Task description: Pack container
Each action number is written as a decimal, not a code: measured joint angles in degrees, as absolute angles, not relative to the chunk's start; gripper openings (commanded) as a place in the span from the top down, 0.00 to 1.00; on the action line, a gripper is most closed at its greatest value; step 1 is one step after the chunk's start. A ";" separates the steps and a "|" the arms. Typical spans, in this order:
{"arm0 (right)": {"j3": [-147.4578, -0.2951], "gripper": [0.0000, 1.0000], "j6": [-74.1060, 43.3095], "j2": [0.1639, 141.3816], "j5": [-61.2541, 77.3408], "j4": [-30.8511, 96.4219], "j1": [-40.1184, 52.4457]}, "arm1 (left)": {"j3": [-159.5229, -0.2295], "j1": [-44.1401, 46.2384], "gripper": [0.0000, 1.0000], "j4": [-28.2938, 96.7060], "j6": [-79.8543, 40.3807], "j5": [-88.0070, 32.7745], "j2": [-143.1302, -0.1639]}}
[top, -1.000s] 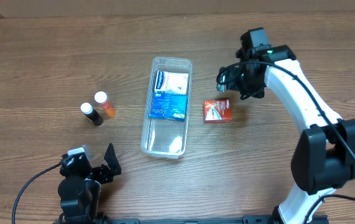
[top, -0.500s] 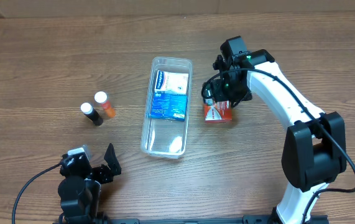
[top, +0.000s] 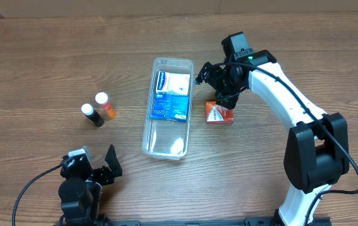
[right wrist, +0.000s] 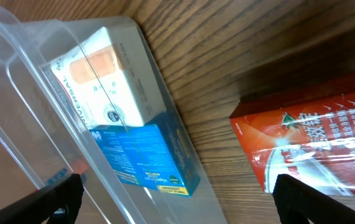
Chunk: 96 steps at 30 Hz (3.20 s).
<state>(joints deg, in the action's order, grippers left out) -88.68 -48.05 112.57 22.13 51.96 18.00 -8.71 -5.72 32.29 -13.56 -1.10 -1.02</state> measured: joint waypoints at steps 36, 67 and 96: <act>-83.94 0.00 -84.97 120.51 12.36 56.73 18.41 | -8.71 -5.72 0.00 32.29 -13.54 -1.10 -1.02; -87.37 0.04 -71.99 114.15 9.87 62.22 22.35 | -8.71 -5.72 0.00 32.29 -13.54 -1.10 -1.02; -87.37 0.77 -65.32 114.15 -2.61 70.46 23.24 | -8.71 -5.72 0.00 32.29 -13.54 -1.10 -1.02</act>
